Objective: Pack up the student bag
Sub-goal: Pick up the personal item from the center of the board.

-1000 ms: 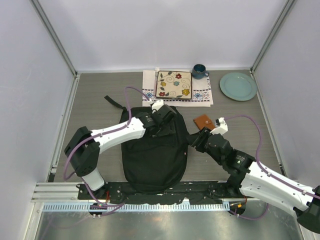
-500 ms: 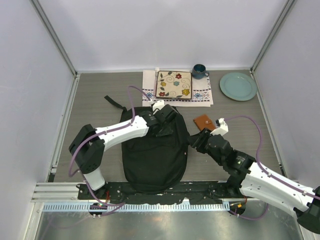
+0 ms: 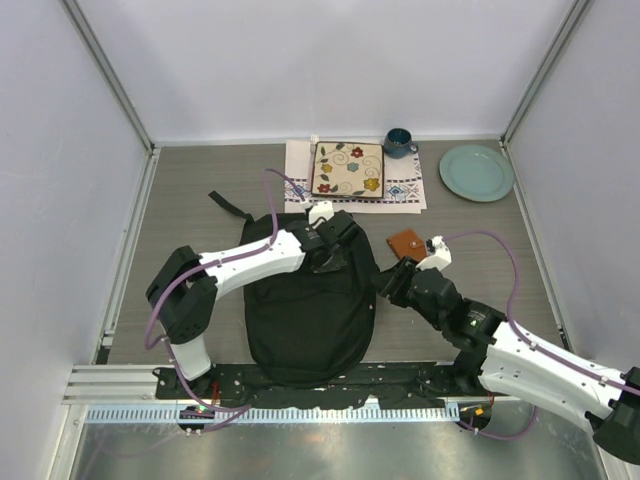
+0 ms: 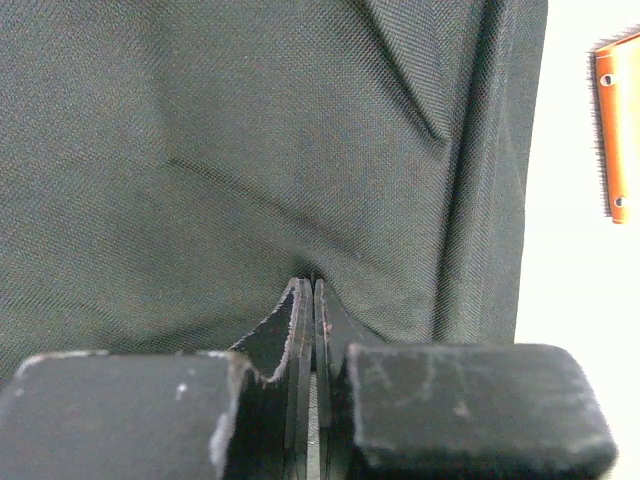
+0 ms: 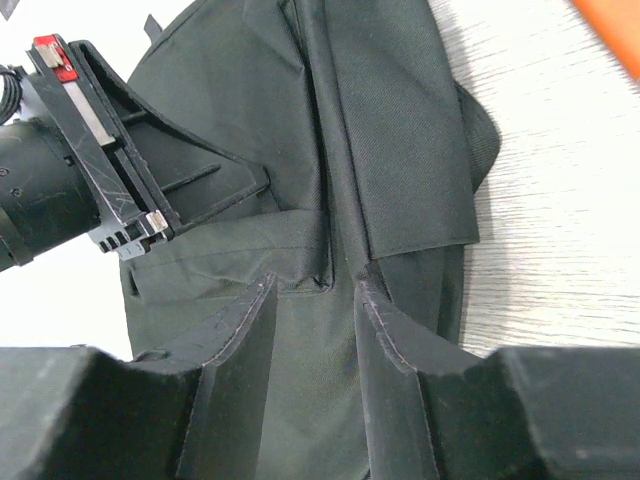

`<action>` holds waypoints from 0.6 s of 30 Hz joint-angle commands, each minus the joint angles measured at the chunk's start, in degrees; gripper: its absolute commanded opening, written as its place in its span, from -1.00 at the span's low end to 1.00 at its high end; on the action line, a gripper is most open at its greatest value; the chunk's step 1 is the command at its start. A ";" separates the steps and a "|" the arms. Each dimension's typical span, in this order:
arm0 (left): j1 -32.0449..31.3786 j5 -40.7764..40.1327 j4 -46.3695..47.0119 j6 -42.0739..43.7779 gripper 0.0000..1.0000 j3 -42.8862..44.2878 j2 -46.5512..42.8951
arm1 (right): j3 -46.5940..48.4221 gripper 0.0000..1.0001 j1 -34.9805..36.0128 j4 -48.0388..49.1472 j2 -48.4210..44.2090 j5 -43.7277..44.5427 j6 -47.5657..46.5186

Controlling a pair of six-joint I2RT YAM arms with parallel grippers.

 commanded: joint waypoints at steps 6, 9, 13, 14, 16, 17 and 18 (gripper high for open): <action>-0.47 -0.59 -0.04 0.38 -1.00 0.11 2.88 | -0.96 -0.07 -0.20 14.88 9.28 -9.01 1.59; -0.47 -0.32 0.66 0.64 -1.00 -0.33 2.44 | 0.26 -0.05 -0.56 18.76 14.11 -12.26 0.80; -0.56 -0.15 1.81 0.73 -1.00 -1.30 1.74 | 1.94 -0.06 -1.52 22.45 20.53 -15.34 -0.17; -0.47 0.03 1.90 0.73 -1.00 -1.30 1.74 | 2.20 -0.06 -2.05 22.55 21.41 -15.52 -0.26; -0.47 0.29 2.33 0.82 -1.00 -1.56 1.56 | 2.64 -0.06 -2.31 23.34 23.00 -15.00 -0.69; -0.47 0.38 2.42 0.82 -1.00 -1.56 1.65 | 2.64 -0.06 -2.75 23.60 23.26 -15.08 -0.96; -0.47 0.55 2.51 0.90 -1.00 -1.74 1.56 | 2.73 -0.06 -3.10 23.78 23.70 -15.34 -0.96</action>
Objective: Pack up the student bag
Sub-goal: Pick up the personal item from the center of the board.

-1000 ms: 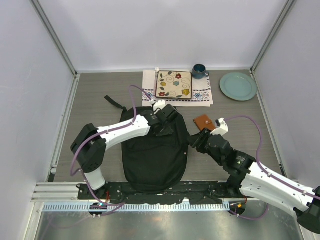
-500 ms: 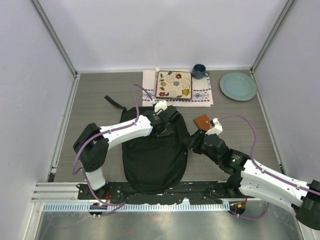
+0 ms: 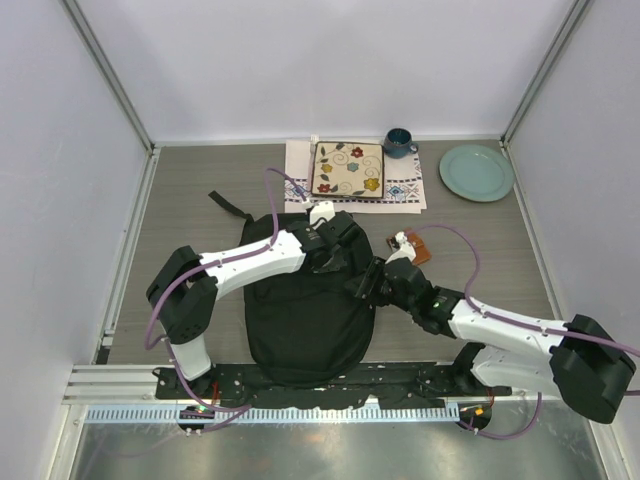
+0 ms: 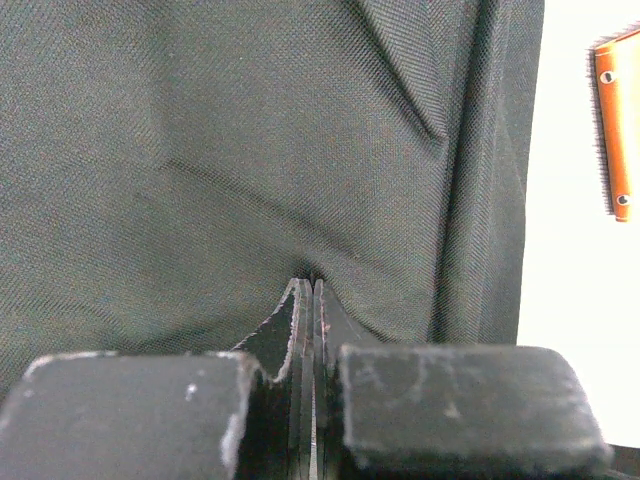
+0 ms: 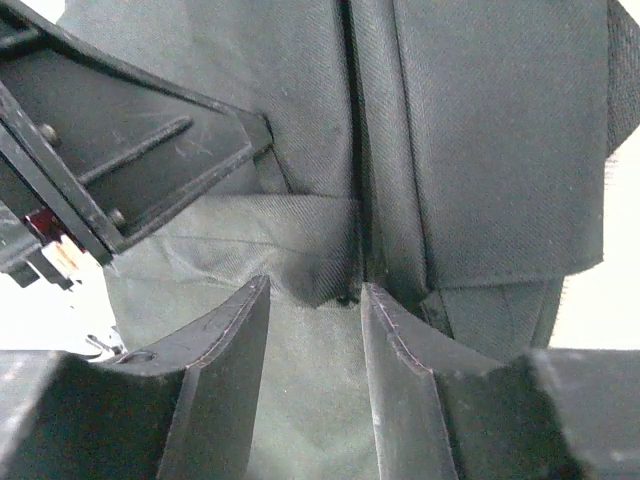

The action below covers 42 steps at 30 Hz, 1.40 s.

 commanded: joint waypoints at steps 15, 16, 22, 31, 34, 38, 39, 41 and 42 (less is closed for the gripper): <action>-0.19 2.29 5.24 1.04 -1.00 -3.71 -0.04 | 2.05 -0.56 -5.62 11.26 7.54 -9.84 -1.11; -0.19 2.29 5.50 1.13 -1.00 -3.89 -0.22 | 1.96 -0.71 -5.62 11.35 7.63 -9.84 -1.03; -0.19 0.97 5.50 2.97 -1.00 -5.03 -1.97 | 1.26 -0.99 -5.62 9.08 5.88 -7.73 -1.46; 0.25 -4.57 2.60 5.61 -1.00 -9.77 -10.06 | 0.56 -1.00 -5.71 6.26 4.99 -4.74 -2.96; 1.04 -5.53 2.07 5.70 -1.00 -12.50 -12.96 | 0.03 -0.99 -5.71 6.08 4.56 -4.21 -2.78; 2.97 -7.12 1.02 6.14 -1.00 -16.88 -16.91 | -0.58 -0.99 -5.71 5.64 3.85 -3.78 -2.69; 3.59 -7.20 0.76 6.31 -1.00 -17.68 -17.53 | -0.67 -0.99 -5.80 5.38 3.76 -3.69 -2.78; 5.25 -7.64 0.40 6.92 -1.00 -19.78 -19.99 | -0.85 -1.00 -5.71 5.12 3.41 -3.34 -2.96; 5.87 -7.91 -0.03 7.28 -1.00 -20.41 -20.87 | -1.02 -0.99 -5.71 4.77 3.41 -3.16 -2.96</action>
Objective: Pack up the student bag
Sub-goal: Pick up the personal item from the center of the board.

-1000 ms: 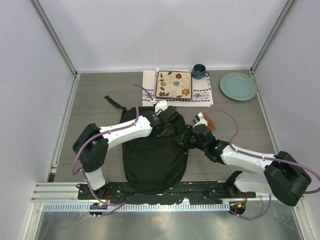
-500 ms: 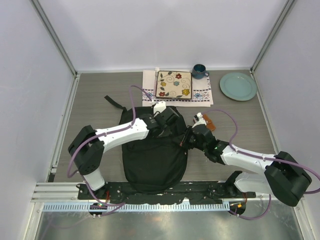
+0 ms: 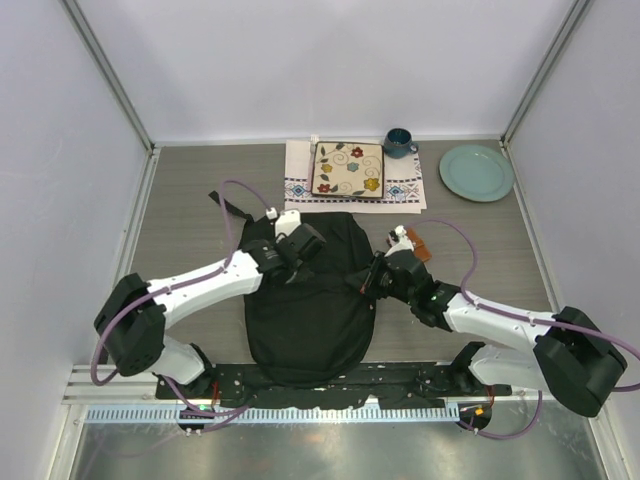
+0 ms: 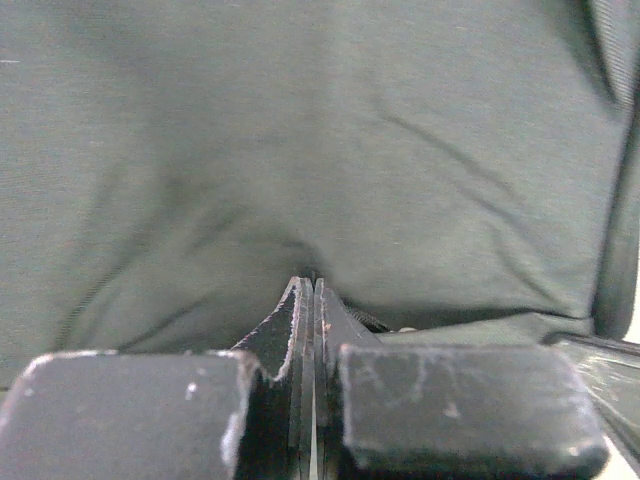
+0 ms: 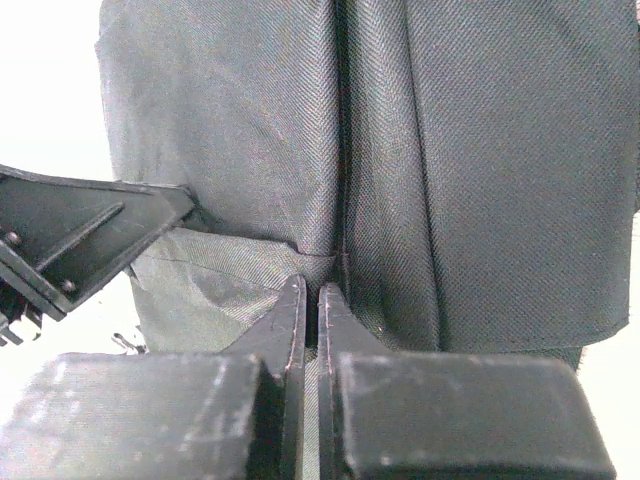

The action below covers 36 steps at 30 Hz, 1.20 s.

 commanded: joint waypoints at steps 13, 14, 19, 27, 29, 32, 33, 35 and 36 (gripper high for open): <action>14.04 -6.34 -9.04 6.38 -1.00 -12.55 -18.71 | -1.77 -0.99 -0.22 -3.46 -2.85 4.23 -1.23; 15.17 -5.82 -8.95 6.55 -1.00 -13.25 -19.42 | -1.77 -1.00 -0.22 -3.37 -3.02 4.15 -1.23; 16.06 -1.96 -7.81 7.17 -0.92 -13.96 -21.27 | -1.42 -0.88 -0.22 -1.97 -3.64 2.22 -2.28; 15.98 -1.86 -7.54 7.00 0.75 -16.07 -29.00 | 5.07 0.46 -0.92 -15.98 -14.51 10.35 -7.46; 15.98 -2.03 -8.68 7.08 0.87 -15.98 -30.92 | 6.83 0.57 -2.67 -19.27 -16.37 13.71 -9.92; 15.98 -2.12 -10.09 7.26 0.99 -15.72 -33.12 | 8.42 0.64 -5.92 -24.72 -17.53 18.55 -12.73; 15.98 -1.95 -10.44 7.17 0.99 -15.63 -33.57 | 8.77 0.65 -8.98 -26.56 -17.35 18.99 -13.44; 16.06 -1.42 -11.15 7.26 0.99 -15.37 -34.36 | 9.91 0.67 -12.42 -28.24 -15.60 19.09 -14.85; 16.06 -1.16 -11.32 7.35 0.99 -15.28 -35.23 | 10.27 0.68 -15.92 -28.94 -14.81 18.91 -16.33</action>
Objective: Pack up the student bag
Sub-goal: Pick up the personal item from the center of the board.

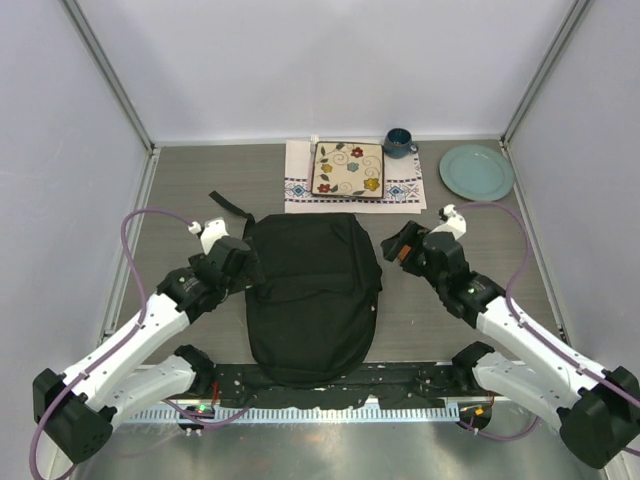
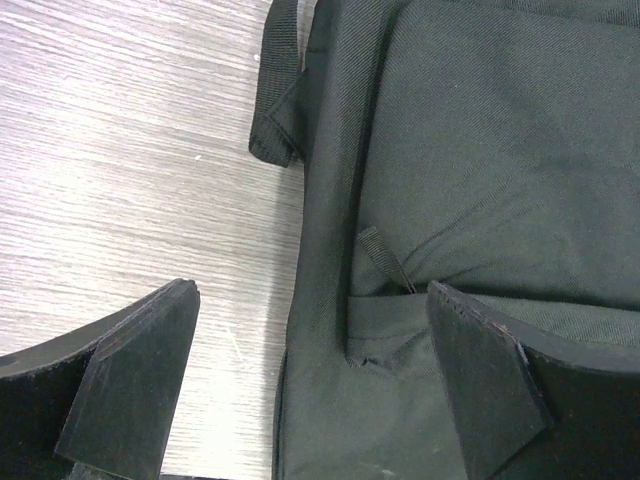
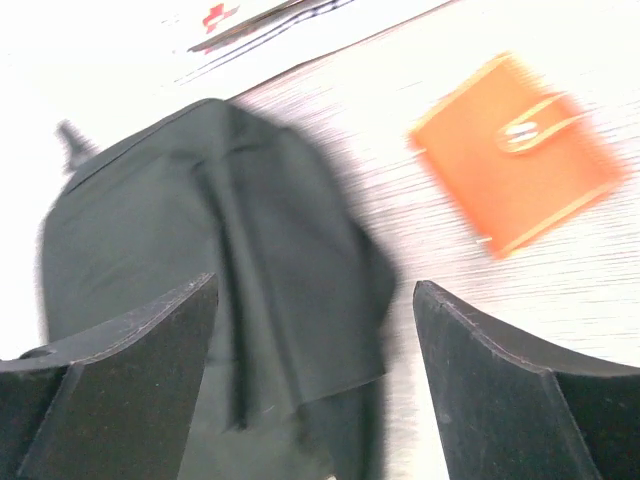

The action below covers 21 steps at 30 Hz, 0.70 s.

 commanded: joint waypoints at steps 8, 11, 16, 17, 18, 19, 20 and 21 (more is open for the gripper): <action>0.24 4.48 -2.19 0.53 0.99 0.53 -6.15 | 6.06 0.78 -20.69 -5.07 15.01 1.39 -10.99; 0.24 6.59 -1.93 0.70 0.99 0.00 -7.20 | 5.72 0.78 -26.21 0.01 19.76 -3.68 -14.94; 0.24 7.83 -1.23 1.23 0.99 -1.75 -8.79 | 6.33 0.77 -31.16 11.36 27.42 -15.73 -20.30; 0.24 8.09 -0.79 1.14 0.99 -1.93 -9.05 | 7.72 0.76 -31.34 12.06 29.17 -16.54 -22.40; 0.24 8.70 -0.52 1.23 0.99 -2.11 -9.05 | 8.52 0.76 -31.43 12.50 32.15 -18.11 -23.38; 0.33 8.97 -0.35 1.41 0.99 -2.37 -9.14 | 9.40 0.76 -31.51 12.60 33.83 -19.26 -24.26; 0.24 9.23 -0.35 1.49 0.99 -2.38 -9.14 | 10.80 0.75 -31.60 12.86 35.15 -20.40 -25.83; 0.33 9.50 -0.43 1.50 0.99 -2.46 -9.23 | 11.42 0.75 -31.60 12.95 36.30 -21.11 -26.37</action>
